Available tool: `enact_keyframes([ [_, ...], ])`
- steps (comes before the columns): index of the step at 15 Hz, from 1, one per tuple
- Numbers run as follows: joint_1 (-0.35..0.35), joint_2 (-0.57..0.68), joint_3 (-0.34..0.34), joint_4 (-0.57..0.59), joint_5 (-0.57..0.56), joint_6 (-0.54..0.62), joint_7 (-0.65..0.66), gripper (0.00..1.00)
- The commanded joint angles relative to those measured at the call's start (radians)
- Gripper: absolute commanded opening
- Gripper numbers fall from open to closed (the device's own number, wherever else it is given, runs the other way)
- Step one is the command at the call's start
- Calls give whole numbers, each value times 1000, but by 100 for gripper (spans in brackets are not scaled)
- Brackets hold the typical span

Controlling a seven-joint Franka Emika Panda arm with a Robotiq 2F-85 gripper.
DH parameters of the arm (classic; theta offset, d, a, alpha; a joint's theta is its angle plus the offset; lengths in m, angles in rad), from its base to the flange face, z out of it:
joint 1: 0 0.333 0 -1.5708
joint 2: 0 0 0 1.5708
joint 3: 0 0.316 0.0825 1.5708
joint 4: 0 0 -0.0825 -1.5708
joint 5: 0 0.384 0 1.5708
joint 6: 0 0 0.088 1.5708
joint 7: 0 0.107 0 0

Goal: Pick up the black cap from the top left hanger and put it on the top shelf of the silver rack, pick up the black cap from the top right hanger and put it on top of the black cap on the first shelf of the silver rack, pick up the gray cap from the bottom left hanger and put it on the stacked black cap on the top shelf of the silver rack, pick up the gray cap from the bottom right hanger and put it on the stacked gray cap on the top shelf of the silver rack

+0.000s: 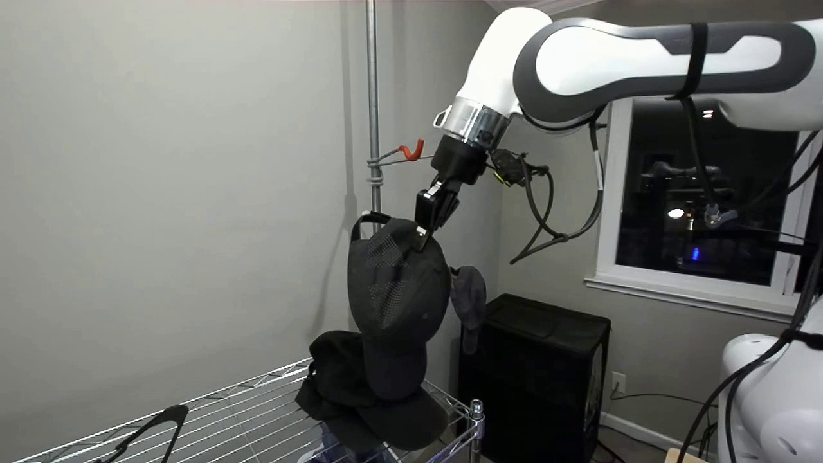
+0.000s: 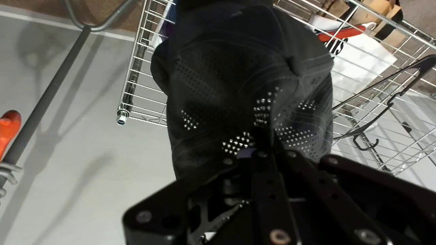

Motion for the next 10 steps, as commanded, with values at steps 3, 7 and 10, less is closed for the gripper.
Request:
enact_keyframes([
  [3, -12, 179, 55, 150, -71, -64, 107, 0],
  [7, -20, 312, 72, 246, -146, -191, 211, 0],
  [10, -10, 387, 60, 296, -182, -191, 248, 0],
])
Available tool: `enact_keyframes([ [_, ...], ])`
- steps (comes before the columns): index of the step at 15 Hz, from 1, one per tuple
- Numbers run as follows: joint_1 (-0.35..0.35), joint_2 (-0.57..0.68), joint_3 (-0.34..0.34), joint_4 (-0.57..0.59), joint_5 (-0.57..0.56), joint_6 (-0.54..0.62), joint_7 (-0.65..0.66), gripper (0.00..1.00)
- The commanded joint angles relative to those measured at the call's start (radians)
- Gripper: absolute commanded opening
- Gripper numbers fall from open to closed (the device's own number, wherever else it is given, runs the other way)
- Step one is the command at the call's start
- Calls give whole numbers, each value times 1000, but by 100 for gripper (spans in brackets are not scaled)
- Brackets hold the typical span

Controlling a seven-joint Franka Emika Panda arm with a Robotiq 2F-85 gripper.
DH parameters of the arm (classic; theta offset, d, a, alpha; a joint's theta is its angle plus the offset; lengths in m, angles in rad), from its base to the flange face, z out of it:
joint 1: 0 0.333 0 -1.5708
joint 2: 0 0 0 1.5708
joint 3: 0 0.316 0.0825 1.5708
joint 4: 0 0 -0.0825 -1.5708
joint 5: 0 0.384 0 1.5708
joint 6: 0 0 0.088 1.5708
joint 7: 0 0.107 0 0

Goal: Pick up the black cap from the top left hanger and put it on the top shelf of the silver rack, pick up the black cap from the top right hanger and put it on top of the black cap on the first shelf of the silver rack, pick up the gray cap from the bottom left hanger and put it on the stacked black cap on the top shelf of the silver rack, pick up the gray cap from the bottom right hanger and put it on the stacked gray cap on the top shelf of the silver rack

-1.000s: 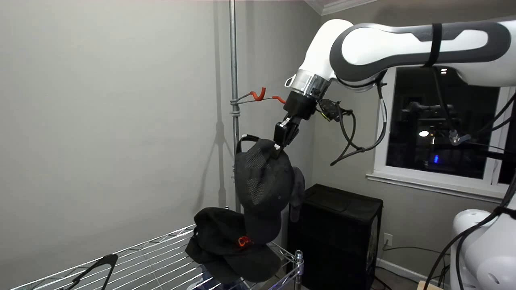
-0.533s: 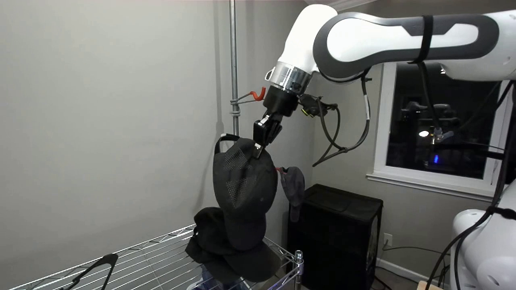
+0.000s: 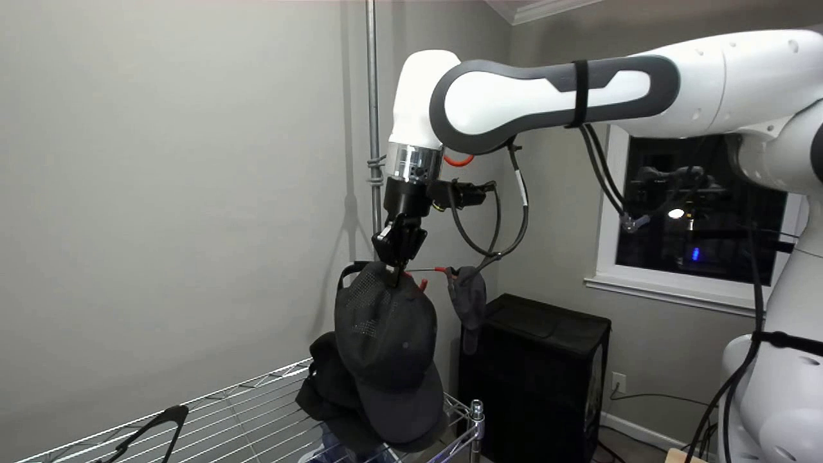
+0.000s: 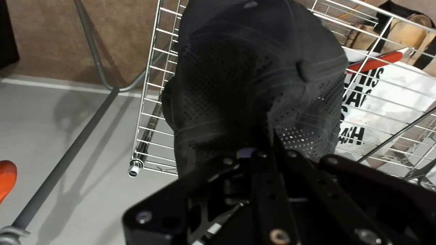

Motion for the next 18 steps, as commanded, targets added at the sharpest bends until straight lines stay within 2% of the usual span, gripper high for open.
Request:
enact_keyframes([
  [1, 4, 98, -3, 97, -37, -32, 42, 0],
  [8, 20, 188, -24, 175, -27, -3, 23, 0],
  [9, 22, 193, -26, 182, -30, -7, 23, 26],
  [10, 24, 194, -28, 184, -28, -6, 17, 27],
  [18, 34, 165, -37, 188, -12, 13, 11, 77],
])
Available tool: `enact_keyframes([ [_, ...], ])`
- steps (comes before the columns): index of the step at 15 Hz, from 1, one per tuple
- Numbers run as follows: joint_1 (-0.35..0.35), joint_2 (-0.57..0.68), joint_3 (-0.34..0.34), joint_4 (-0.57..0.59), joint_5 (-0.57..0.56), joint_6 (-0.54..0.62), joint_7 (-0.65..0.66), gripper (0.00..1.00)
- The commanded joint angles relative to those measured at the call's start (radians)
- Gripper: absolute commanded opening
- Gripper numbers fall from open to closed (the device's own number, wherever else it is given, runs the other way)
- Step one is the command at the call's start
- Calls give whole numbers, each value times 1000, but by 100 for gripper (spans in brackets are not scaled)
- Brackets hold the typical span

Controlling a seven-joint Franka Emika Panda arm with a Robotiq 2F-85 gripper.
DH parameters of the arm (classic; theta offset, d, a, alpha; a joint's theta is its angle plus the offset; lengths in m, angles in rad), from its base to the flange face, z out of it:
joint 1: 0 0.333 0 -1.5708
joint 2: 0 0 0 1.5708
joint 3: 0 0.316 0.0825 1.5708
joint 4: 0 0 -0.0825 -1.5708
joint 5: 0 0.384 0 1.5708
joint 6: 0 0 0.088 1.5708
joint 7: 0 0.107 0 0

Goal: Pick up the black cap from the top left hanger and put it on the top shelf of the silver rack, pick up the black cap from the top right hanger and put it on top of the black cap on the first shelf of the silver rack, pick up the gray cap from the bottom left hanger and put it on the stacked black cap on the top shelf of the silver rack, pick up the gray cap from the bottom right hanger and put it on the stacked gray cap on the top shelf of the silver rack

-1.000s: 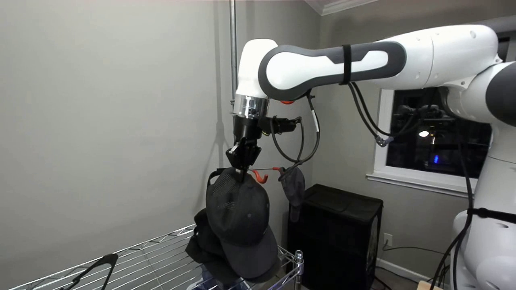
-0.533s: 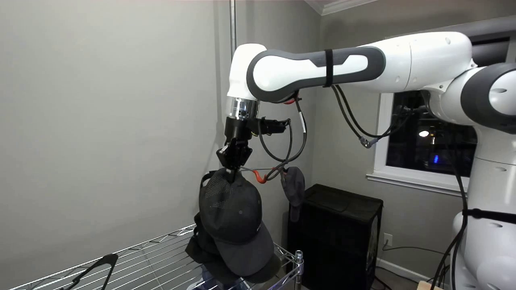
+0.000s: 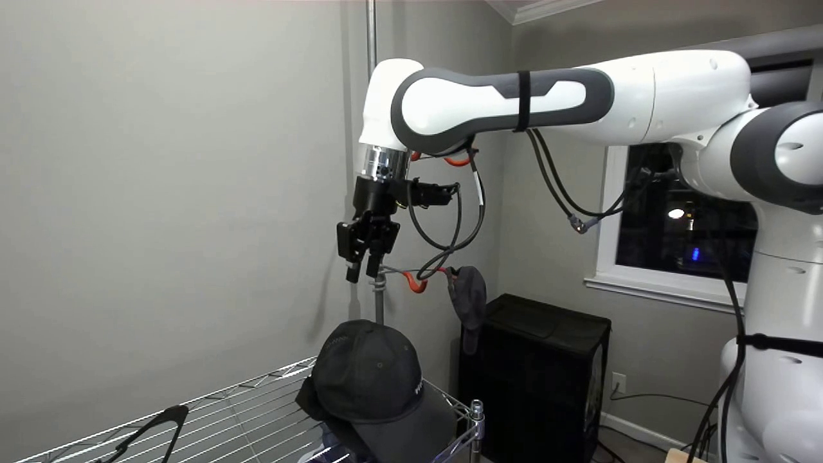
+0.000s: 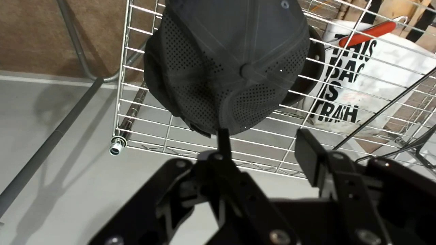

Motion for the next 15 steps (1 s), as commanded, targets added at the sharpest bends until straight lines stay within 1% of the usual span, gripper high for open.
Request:
enact_keyframes([
  [1, 8, -28, -16, -14, 2, 14, -6, 83],
  [3, 1, -57, -25, -45, 18, 35, -9, 96],
  [5, -10, -109, -43, -119, 39, 114, -13, 100],
  [10, -49, -265, -105, -331, 76, 272, 1, 100],
  [13, -88, -368, -146, -433, 96, 321, 10, 100],
  [15, -117, -423, -171, -489, 98, 323, 6, 100],
])
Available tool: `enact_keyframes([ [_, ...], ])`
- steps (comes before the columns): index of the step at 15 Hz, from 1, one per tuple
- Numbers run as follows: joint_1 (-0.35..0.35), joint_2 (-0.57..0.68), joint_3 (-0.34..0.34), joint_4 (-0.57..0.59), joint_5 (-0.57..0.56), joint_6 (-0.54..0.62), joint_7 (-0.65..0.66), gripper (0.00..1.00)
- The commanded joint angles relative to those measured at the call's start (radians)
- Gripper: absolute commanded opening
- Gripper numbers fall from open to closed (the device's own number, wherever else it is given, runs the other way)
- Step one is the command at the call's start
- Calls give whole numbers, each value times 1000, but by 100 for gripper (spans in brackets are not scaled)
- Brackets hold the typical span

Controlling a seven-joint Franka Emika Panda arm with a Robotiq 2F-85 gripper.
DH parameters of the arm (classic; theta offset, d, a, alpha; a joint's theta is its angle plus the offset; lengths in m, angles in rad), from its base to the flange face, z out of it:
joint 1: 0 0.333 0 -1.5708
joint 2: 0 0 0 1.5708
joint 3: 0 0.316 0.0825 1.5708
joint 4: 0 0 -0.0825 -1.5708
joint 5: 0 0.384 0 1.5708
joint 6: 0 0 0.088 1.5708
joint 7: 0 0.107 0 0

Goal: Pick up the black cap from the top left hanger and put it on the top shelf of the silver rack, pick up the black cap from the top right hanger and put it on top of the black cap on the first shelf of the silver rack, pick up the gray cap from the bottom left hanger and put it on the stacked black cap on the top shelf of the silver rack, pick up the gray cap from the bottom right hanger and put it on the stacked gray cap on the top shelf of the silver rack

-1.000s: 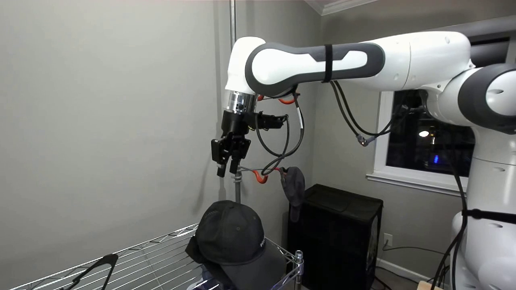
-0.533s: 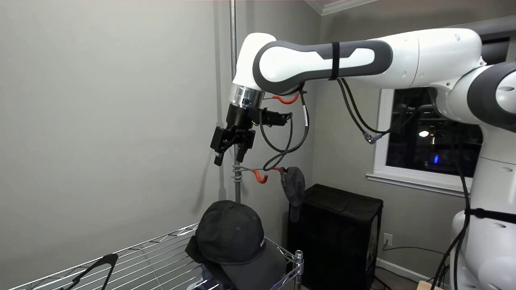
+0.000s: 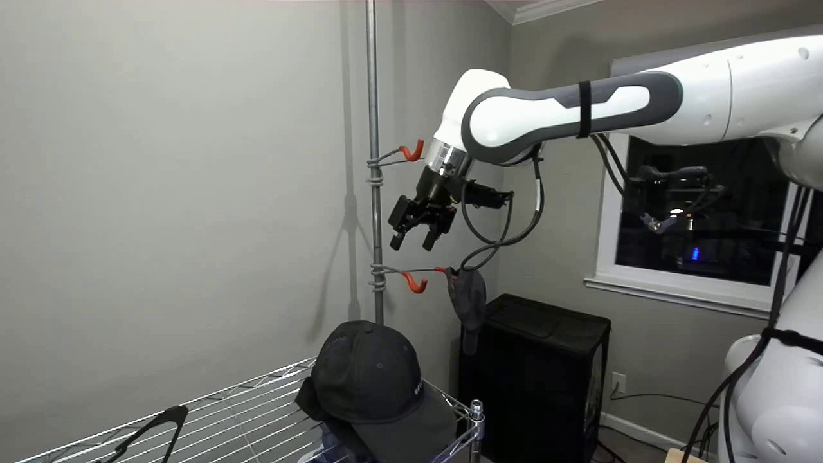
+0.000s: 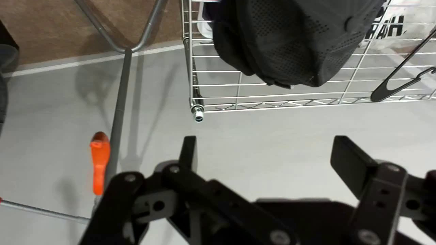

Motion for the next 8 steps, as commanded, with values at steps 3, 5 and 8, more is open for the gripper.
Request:
enact_keyframes([
  [3, -82, -185, -64, -215, 24, 30, -11, 100],
  [5, -111, -207, -89, -257, 21, 33, -17, 100],
  [8, -156, -204, -132, -300, 23, 46, -24, 100],
])
